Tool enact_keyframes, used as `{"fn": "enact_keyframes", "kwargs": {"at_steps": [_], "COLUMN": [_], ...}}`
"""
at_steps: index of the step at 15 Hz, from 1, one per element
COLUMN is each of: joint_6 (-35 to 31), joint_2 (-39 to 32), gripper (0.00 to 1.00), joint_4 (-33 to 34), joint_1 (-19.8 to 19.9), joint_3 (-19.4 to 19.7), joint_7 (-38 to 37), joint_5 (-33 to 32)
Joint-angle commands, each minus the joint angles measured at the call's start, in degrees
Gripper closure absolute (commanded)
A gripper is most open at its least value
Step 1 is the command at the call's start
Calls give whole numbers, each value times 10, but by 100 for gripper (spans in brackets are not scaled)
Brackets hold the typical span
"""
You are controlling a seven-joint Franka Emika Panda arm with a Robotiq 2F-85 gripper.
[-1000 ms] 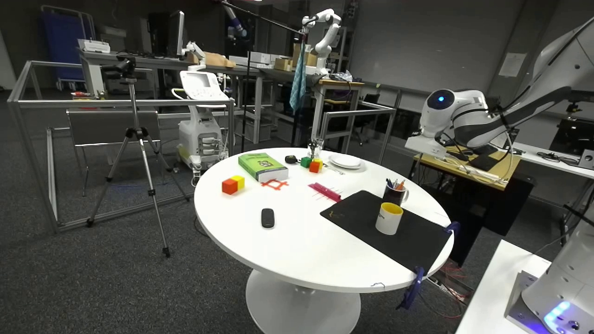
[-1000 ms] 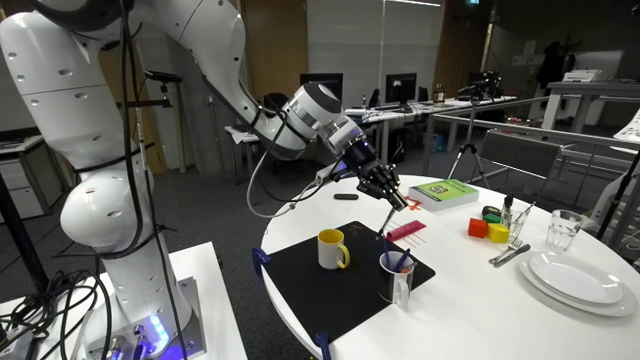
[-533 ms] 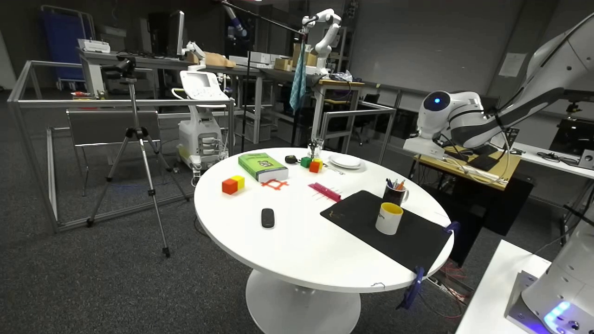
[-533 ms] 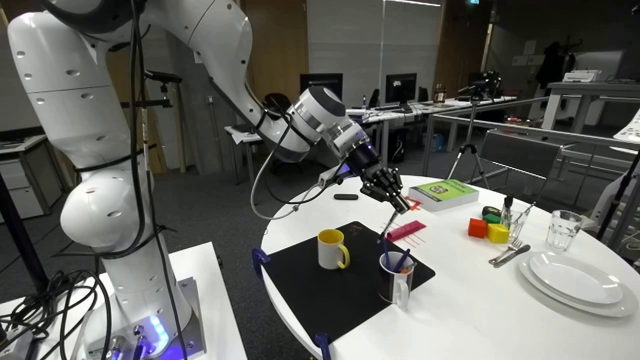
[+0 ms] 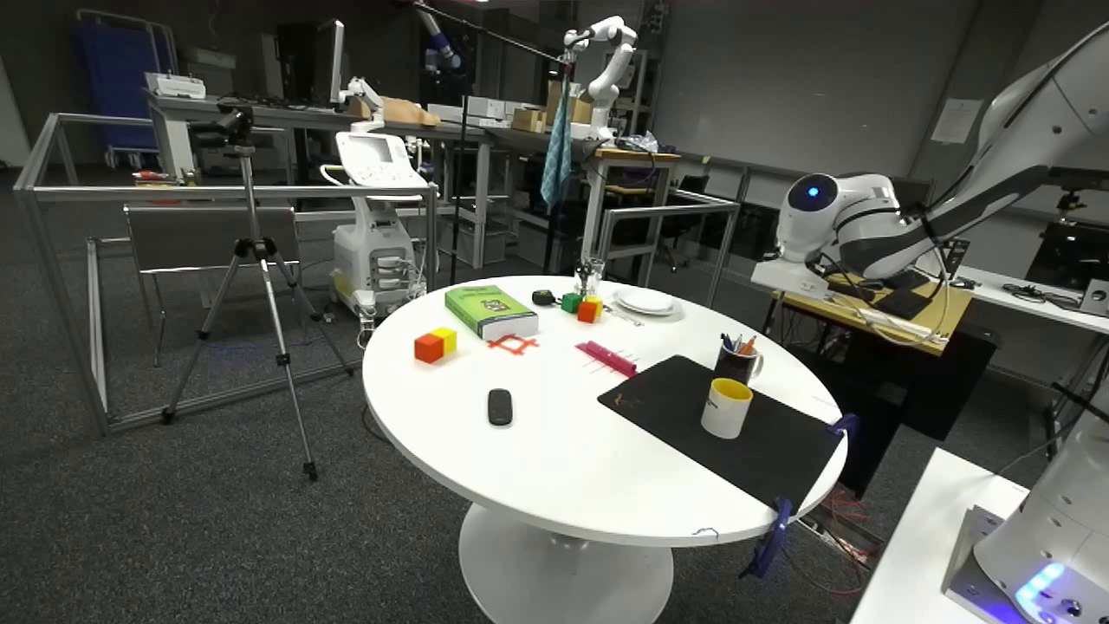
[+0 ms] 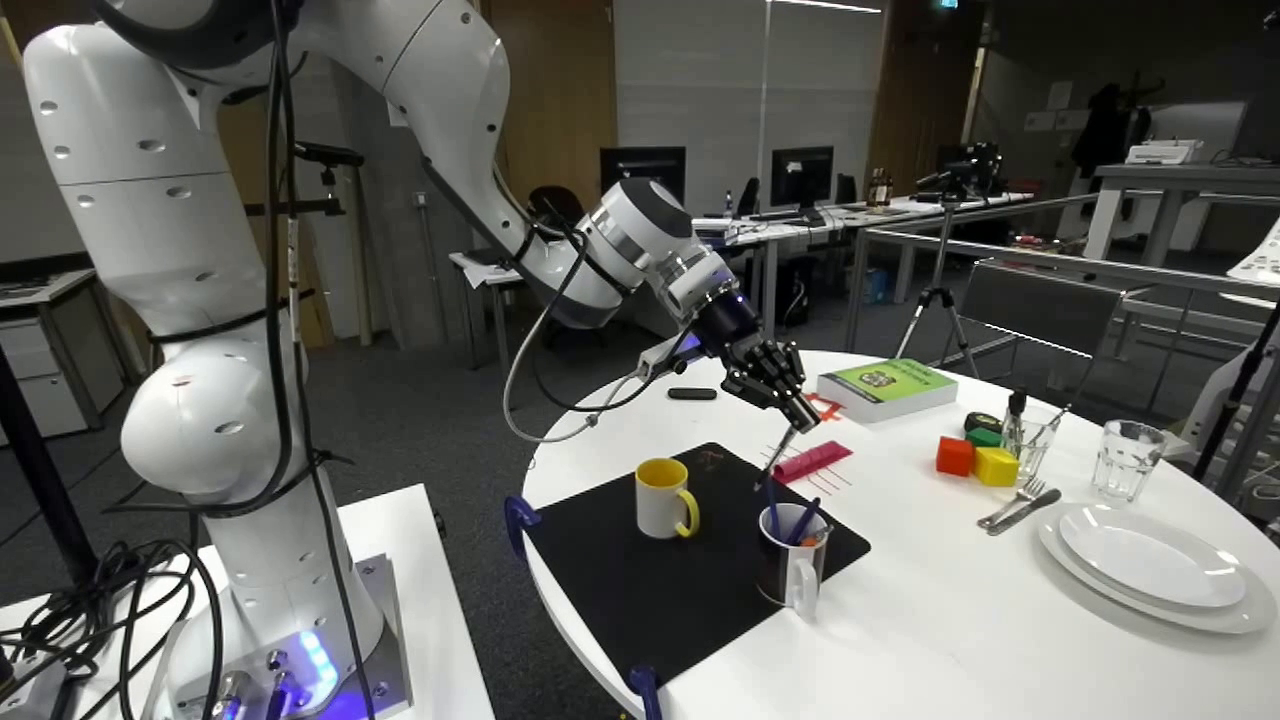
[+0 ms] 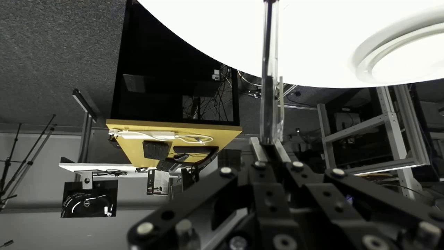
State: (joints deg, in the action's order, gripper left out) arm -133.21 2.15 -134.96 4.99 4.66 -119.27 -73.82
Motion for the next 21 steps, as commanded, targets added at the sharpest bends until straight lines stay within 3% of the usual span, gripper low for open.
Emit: {"fn": "enact_keyframes", "kwargs": {"at_steps": [1, 9, 19, 21], "joint_6": [0, 8, 13, 14], "joint_2": [-39, -150, -229, -234], "gripper": [98, 98, 98, 92], "joint_4": [30, 110, 154, 152], "joint_1": [-2, -12, -15, -15], "joint_3": [-2, -10, -18, -19], "joint_7": [-22, -74, -61, -58], "joint_5": [-43, -146, -184, -187]}}
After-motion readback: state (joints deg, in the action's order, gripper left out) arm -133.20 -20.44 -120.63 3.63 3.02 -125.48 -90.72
